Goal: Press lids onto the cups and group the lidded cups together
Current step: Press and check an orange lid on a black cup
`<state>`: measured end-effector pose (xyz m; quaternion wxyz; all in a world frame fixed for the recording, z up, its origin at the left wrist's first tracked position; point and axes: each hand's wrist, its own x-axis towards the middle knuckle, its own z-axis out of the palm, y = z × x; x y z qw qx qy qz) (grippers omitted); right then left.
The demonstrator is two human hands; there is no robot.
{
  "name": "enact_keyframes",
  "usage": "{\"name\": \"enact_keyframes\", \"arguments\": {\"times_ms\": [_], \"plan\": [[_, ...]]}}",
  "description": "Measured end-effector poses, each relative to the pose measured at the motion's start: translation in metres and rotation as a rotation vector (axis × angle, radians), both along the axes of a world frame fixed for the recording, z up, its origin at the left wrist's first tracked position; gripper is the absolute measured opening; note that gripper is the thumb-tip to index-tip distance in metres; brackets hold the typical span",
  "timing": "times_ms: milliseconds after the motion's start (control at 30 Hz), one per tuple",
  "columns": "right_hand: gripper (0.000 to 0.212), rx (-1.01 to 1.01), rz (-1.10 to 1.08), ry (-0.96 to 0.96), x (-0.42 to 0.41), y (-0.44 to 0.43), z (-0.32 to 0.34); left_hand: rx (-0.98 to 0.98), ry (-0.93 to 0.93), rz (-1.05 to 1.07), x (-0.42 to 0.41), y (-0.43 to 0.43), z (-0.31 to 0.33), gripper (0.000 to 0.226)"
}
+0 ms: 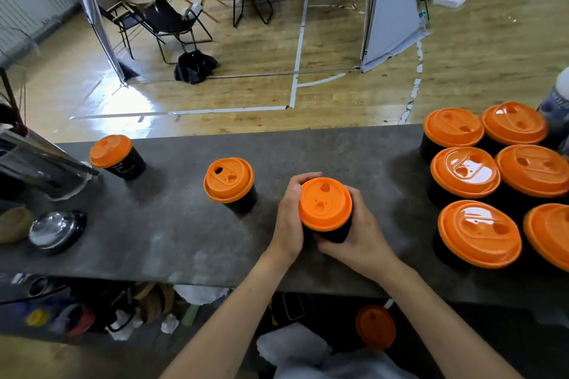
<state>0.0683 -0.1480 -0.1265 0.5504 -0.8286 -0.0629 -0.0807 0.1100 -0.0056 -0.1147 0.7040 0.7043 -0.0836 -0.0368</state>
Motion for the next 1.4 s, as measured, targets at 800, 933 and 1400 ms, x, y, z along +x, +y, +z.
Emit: {"name": "enact_keyframes", "arguments": {"times_ms": [800,933,1400], "plan": [[0.088,0.002,-0.018,-0.007,-0.0010,0.0018,0.0028,0.066,-0.069,0.054,-0.0012,-0.0011,-0.0043,0.044],[0.091,0.049,-0.049,-0.008,-0.0010,0.0043,0.0034,0.104,-0.075,0.067,0.0006,0.0004,-0.0063,0.043],[0.092,0.052,-0.060,0.043,-0.0025,0.0009,0.0025,0.026,-0.045,0.070,-0.0003,0.0006,-0.0050,0.045]]}}
